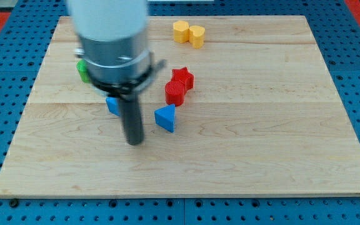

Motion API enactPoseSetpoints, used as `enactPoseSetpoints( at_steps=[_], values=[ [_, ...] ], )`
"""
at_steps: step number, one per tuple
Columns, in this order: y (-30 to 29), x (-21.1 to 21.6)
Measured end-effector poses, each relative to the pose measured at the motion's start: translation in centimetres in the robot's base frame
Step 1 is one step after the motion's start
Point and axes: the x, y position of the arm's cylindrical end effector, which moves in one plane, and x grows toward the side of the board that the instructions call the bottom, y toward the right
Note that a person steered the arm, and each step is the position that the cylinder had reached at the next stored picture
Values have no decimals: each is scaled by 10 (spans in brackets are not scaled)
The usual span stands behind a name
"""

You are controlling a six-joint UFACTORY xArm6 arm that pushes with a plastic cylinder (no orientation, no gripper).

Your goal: Move the blue cube towards the bottom

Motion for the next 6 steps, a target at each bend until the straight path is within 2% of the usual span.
enactPoseSetpoints(
  at_steps=[1, 2, 3, 4, 5, 6],
  values=[
    [-52, -46],
    [-129, -56],
    [-106, -86],
    [-83, -62],
    [-19, -7],
    [-94, -15]
  ],
)
